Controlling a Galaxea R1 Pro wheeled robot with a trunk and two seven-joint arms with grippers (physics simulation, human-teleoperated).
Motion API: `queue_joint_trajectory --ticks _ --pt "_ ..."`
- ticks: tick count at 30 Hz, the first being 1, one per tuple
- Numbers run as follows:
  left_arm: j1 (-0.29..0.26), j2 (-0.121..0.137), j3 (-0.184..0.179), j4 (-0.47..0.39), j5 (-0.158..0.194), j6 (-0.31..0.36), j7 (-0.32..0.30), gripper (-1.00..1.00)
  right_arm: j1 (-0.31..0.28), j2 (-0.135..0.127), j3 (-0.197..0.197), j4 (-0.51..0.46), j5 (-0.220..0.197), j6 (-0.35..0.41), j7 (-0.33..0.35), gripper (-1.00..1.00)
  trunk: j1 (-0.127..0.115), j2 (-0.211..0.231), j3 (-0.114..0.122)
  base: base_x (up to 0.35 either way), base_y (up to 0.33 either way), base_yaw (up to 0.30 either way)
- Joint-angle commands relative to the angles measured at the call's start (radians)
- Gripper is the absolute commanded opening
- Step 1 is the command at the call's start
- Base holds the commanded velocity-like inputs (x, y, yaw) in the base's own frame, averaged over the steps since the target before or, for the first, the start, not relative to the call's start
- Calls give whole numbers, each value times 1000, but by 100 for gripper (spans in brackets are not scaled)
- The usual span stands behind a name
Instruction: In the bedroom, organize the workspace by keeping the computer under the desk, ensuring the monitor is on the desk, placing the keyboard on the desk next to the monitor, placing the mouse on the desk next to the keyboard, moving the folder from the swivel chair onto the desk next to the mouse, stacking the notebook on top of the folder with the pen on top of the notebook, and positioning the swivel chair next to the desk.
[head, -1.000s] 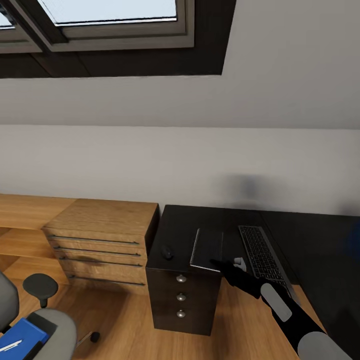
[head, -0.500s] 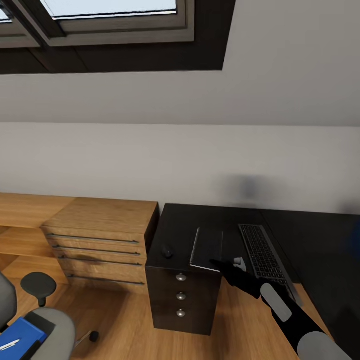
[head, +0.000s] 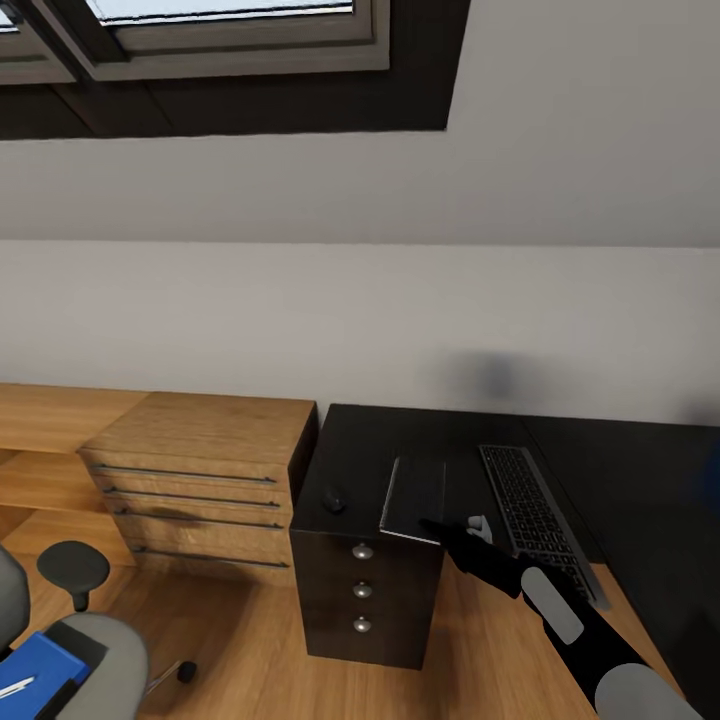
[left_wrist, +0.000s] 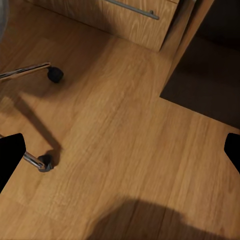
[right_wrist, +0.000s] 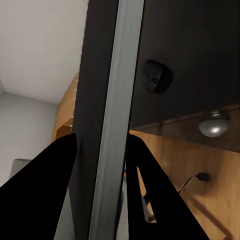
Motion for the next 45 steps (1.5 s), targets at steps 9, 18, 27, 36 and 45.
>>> queue_joint_trajectory --ticks 9,18,27,36,45 --pt "-1 0 -1 0 9 -3 -2 100 -1 -1 3 4 -9 4 0 -100 35 -64 -29 0 0 0" --pt "-1 0 -1 0 9 -3 -2 100 -1 -1 3 23 -10 4 0 -100 69 -127 -58 0 0 0" --pt "-1 -1 -1 1 9 -3 -2 100 -1 -1 3 26 -9 4 1 -100 104 -190 -86 0 0 0" --pt "-1 -8 0 -1 8 -3 -5 100 0 1 -6 28 -12 2 31 -100 107 -197 -89 0 0 0" --pt "-1 -13 -3 -1 6 -5 -4 100 1 -6 -8 28 -13 1 25 -100 107 -197 -89 102 0 0"
